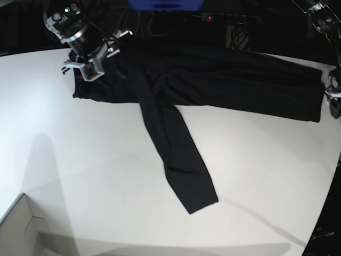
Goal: Layout the t-shirt on the table in an organized manner, then fold the t-shirt properly
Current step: 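Grasp the black sleeve with the left gripper and lift it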
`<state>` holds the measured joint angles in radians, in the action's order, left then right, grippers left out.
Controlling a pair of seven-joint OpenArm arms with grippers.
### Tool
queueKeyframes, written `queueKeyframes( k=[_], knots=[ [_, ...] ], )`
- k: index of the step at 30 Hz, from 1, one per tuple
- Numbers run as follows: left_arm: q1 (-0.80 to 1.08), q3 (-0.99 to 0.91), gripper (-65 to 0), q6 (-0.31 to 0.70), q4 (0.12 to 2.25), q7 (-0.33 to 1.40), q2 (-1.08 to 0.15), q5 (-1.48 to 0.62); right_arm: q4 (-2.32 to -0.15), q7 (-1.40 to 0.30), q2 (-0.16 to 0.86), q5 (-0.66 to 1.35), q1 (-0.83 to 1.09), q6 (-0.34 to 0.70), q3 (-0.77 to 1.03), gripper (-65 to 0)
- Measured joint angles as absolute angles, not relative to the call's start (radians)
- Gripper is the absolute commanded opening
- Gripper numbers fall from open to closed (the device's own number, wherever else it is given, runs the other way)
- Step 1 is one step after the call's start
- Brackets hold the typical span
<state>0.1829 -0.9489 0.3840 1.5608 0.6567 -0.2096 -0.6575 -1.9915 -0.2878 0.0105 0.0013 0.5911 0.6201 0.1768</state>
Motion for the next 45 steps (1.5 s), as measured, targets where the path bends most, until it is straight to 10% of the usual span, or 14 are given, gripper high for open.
queueKeyframes(
  k=[15,37,45],
  knots=[
    [-0.057,-0.138,-38.8,0.244,1.534,0.692,0.094,-0.319,-1.991,-0.292,-0.030,0.004,0.573,0.620,0.365,-35.4],
    [-0.338,0.134,-39.4,0.099,0.816,0.247,0.153,-0.218,-1.991,-0.373,-0.033,0.001,0.588,0.620,0.372,-35.5],
    [-0.353,0.126,-65.0,0.093,0.802,0.264,0.150,-0.217,-1.991,-0.371,-0.030,0.001,0.564,0.620,0.370,-35.6]
  ],
)
